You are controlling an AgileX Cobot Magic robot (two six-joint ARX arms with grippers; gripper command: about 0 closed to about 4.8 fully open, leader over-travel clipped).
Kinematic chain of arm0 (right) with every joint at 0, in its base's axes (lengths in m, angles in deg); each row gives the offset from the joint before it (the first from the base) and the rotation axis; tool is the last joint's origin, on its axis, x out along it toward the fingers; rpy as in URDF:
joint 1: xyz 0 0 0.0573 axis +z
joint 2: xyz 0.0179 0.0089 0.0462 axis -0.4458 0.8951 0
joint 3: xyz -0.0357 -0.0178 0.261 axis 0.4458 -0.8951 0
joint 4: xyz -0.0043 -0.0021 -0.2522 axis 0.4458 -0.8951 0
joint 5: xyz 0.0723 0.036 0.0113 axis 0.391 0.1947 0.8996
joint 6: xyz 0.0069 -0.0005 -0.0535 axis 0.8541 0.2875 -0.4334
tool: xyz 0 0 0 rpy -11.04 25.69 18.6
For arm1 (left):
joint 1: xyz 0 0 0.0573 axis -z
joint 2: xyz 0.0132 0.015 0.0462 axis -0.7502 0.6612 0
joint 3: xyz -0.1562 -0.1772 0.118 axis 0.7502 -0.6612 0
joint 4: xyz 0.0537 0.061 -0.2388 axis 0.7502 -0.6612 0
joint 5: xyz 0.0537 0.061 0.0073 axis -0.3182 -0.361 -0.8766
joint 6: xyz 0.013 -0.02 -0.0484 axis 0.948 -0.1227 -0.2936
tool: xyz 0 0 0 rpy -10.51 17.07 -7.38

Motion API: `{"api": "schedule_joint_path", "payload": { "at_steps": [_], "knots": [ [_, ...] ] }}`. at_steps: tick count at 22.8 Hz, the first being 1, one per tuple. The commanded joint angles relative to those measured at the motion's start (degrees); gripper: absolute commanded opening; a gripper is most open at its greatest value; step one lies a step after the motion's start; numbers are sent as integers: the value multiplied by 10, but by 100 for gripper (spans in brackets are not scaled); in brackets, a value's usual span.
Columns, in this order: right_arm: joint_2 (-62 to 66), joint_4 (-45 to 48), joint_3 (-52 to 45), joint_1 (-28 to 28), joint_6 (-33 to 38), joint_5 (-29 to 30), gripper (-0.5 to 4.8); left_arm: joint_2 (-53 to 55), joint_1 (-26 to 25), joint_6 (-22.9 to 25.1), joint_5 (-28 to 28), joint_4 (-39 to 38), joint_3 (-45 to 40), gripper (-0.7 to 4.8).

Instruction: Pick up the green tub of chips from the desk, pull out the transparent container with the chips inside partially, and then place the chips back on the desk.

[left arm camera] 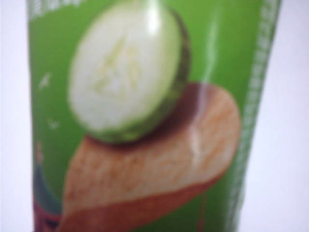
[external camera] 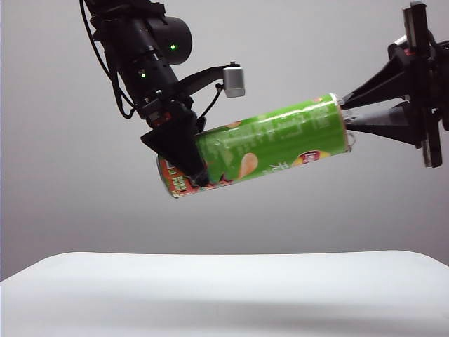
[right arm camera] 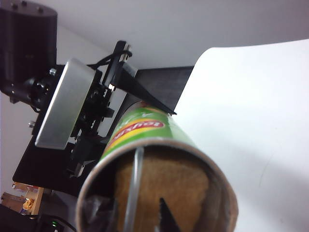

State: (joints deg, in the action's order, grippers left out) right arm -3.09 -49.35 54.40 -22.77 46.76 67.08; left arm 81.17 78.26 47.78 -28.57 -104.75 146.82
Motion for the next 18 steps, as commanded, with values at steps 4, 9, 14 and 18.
{"api": "schedule_joint_path", "payload": {
  "at_steps": [4, 9, 14, 18],
  "knots": [
    [-2, 7, 2, 7, 0, 0, 41, -3, 1, -2, 24, 10, 2, 210],
    [-2, 7, 2, 7, -2, 0, -7, -3, 4, -2, 25, 11, 2, 211],
    [-2, 7, 2, 7, -3, 0, -7, -3, 4, -2, 23, 6, 2, 211],
    [-2, 7, 2, 6, -7, -1, -7, -3, 4, -2, 18, -2, 2, 211]
  ]
}}
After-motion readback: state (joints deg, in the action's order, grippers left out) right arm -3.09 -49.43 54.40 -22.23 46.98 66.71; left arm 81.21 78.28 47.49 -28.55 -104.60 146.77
